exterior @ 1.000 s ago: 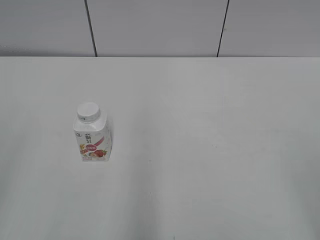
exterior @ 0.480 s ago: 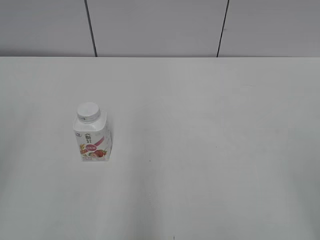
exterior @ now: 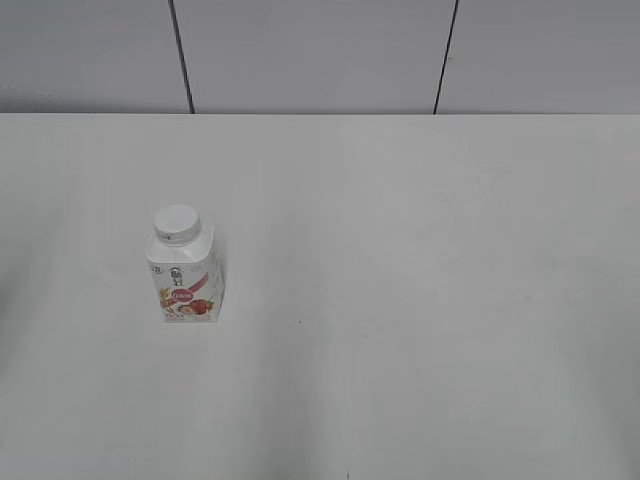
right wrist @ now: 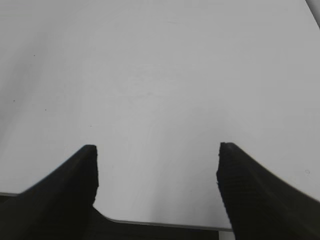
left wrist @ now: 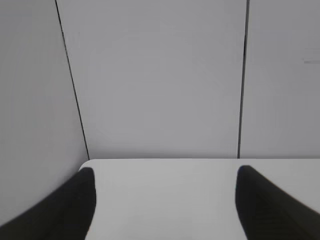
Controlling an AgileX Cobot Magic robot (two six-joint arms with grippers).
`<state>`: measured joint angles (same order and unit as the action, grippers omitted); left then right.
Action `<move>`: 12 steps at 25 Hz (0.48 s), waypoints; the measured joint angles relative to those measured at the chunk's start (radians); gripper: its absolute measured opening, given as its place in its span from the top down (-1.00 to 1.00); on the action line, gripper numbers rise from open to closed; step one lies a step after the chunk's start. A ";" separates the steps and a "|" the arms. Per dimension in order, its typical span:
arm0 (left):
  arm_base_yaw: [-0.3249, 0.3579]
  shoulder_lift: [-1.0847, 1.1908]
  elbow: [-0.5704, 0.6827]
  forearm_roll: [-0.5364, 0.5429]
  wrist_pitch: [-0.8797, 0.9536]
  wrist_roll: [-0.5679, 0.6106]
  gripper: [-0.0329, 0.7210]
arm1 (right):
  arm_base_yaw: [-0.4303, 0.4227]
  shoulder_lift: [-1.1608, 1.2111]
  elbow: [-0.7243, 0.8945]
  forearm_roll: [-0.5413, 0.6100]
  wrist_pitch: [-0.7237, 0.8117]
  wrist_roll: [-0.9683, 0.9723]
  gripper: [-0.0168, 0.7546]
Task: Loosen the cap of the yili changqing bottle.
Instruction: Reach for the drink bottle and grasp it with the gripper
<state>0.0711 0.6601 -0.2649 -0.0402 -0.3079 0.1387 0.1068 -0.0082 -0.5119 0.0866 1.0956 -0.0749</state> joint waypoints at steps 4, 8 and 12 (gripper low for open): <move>0.000 0.149 0.000 -0.001 -0.141 0.000 -0.48 | 0.000 0.000 0.000 0.000 0.000 0.000 -0.56; 0.000 0.304 0.000 -0.001 -0.230 0.000 -0.48 | 0.000 0.000 0.000 0.000 0.000 0.000 -0.56; 0.000 0.419 0.000 0.002 -0.305 0.000 -0.48 | 0.000 0.000 0.000 0.000 0.000 0.000 -0.56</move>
<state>0.0711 1.0786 -0.2649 -0.0380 -0.6130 0.1387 0.1068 -0.0082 -0.5119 0.0866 1.0956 -0.0749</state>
